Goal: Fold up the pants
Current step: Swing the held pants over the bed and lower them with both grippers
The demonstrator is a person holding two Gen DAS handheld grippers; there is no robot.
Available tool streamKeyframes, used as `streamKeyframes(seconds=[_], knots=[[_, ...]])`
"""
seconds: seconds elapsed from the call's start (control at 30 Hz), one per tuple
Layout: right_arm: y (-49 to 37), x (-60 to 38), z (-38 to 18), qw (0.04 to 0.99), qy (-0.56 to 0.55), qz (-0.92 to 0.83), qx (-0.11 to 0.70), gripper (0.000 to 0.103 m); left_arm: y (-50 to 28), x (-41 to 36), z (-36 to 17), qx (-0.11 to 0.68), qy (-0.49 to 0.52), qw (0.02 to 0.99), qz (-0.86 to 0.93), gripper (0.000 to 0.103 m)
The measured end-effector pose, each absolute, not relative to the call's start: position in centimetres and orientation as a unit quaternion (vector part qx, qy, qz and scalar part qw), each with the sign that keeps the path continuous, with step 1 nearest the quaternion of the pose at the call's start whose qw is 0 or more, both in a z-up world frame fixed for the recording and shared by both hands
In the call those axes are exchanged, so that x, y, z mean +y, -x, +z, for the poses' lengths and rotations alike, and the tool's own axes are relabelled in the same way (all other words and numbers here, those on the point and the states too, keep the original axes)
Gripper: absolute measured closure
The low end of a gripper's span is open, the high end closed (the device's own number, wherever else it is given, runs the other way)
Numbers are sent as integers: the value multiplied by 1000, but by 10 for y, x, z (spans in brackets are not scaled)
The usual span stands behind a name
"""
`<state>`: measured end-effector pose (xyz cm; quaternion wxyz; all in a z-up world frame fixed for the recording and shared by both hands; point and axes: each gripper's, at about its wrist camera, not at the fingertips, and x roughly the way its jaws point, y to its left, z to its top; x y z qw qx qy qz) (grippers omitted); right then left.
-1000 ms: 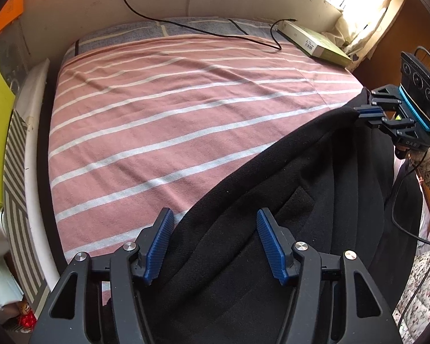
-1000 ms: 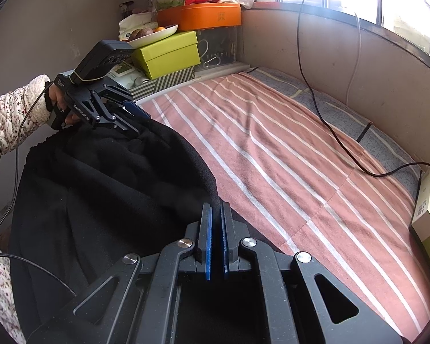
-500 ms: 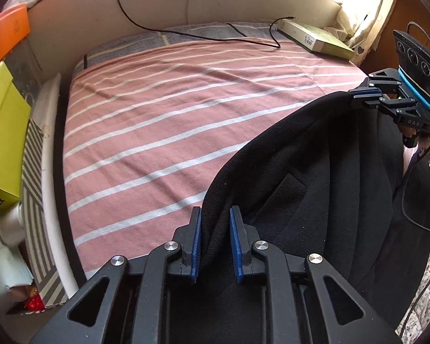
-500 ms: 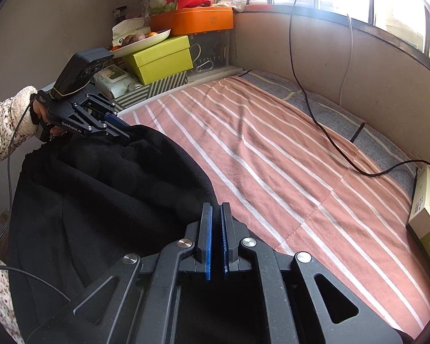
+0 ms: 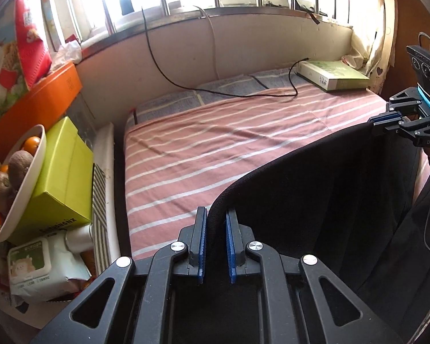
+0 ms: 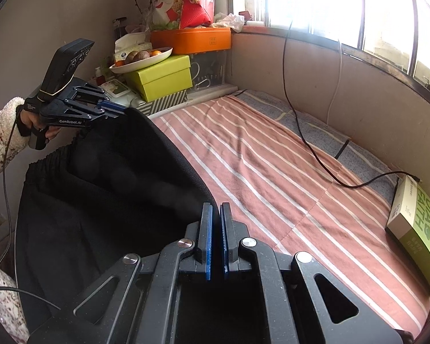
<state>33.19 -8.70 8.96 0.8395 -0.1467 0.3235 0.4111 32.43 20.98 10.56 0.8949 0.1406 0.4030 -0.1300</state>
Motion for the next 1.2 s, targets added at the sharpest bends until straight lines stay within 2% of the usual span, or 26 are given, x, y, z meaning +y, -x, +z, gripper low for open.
streamKeyframes(seconds=[0.37,0.67,0.8,0.87,0.97,1.2], knots=[[-270,-102,116,853,147,398,305,98,-257,192,142,342,-164,916,-132,79],[-208,-111,131,859,152,396,288,98,-197,184,151,318,-164,924,-135,79],[-181,-114,132,860,151,397,285,98,-167,181,148,310,-167,925,-139,79],[-167,-113,134,858,148,405,280,103,-154,180,145,307,-168,926,-141,79],[-147,-107,132,853,156,415,274,103,-138,180,137,312,-156,925,-153,79],[-150,-114,98,857,112,382,328,103,-120,176,105,333,-143,918,-163,79]])
